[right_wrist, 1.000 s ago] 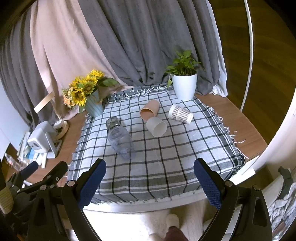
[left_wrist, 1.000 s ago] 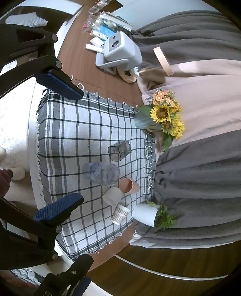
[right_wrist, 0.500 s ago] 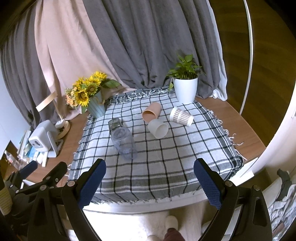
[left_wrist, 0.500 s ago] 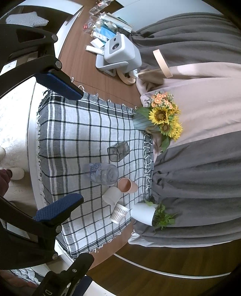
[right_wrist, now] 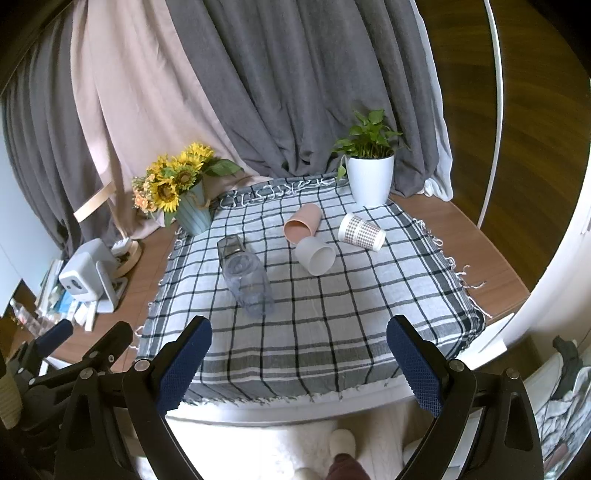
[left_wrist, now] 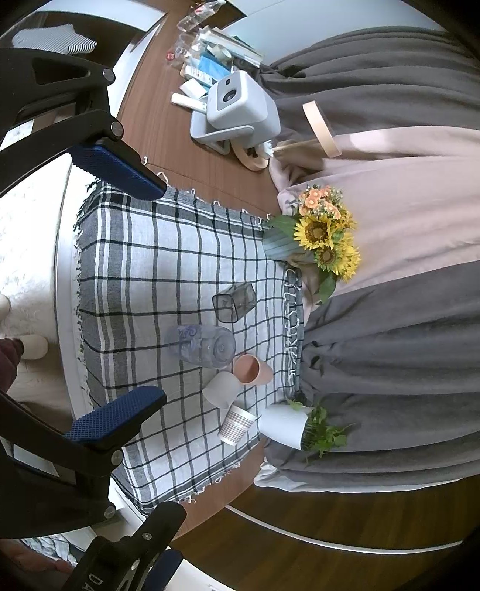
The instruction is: Flip cup upside down
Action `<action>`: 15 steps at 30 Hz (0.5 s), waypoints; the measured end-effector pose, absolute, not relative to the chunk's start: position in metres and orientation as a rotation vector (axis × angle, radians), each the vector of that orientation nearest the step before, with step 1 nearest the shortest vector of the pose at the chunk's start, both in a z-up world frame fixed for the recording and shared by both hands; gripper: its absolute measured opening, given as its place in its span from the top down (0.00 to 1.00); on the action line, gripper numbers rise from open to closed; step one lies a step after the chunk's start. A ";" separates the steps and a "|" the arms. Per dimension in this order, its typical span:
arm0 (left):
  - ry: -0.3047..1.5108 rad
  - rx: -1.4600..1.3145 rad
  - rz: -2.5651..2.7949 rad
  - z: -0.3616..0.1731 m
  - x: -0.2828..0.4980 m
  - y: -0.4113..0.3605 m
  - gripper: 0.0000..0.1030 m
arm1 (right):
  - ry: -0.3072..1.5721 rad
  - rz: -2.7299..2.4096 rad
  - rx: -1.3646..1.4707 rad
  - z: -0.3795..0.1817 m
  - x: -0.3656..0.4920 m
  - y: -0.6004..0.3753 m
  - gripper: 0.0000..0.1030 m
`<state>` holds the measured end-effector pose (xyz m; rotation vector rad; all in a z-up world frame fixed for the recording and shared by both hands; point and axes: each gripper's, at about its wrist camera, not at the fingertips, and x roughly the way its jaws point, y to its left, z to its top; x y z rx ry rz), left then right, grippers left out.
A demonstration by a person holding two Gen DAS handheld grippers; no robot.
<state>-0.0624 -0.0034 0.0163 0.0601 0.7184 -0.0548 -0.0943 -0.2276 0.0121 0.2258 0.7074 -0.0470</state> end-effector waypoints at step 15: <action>0.721 0.053 -0.046 0.024 -0.062 0.003 0.00 | 0.715 -0.073 0.218 0.015 -0.095 -0.226 0.02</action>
